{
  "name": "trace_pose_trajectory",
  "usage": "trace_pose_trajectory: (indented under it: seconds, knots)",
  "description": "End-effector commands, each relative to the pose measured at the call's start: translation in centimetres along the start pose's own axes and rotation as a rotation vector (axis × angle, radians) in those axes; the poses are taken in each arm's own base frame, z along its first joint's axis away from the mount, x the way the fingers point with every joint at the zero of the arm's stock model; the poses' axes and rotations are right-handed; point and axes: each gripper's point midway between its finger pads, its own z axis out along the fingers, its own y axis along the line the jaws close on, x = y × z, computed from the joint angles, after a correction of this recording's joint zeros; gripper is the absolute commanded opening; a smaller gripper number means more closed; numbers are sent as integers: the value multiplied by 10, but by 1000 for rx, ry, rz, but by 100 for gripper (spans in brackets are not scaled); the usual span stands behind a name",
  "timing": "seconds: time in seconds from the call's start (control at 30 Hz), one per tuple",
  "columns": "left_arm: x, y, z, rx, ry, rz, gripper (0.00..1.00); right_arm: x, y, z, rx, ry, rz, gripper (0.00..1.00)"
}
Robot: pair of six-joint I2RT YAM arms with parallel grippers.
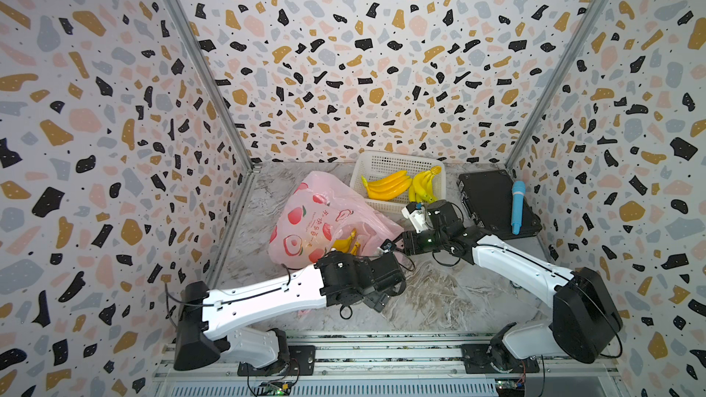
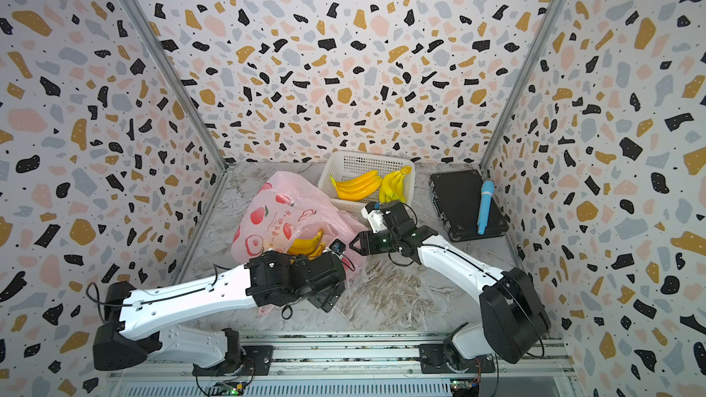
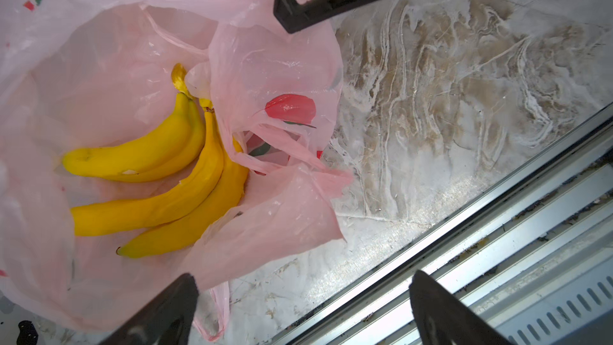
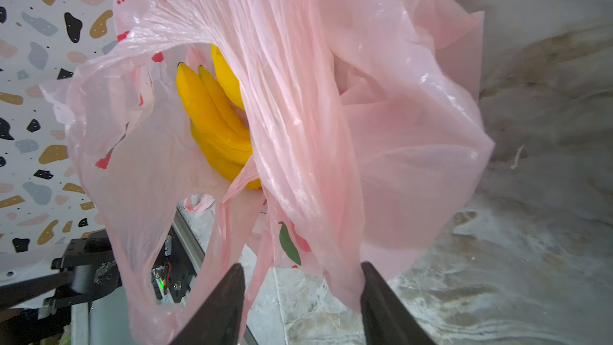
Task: Place the banana into a plastic bag & tie a knot
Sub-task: Adjust the plastic bag at the center of the board.
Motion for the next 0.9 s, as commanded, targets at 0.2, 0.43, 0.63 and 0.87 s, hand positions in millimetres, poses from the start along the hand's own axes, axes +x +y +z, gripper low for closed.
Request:
trace_pose_trajectory:
  seconds: [0.2,0.43,0.63,0.87]
  knots:
    - [-7,-5,38,-115,-2,-33,92,-24,16,8,-97,-37,52,28]
    - [-6,20,39,-252,-39,-72,59,-34,20,-1,-84,-79,65,0]
    - [-3,13,53,-216,-22,-83,54,-38,28,-6,-119,-101,89,0]
    - [5,-1,71,-157,22,-102,76,-39,23,-6,-91,-103,151,0]
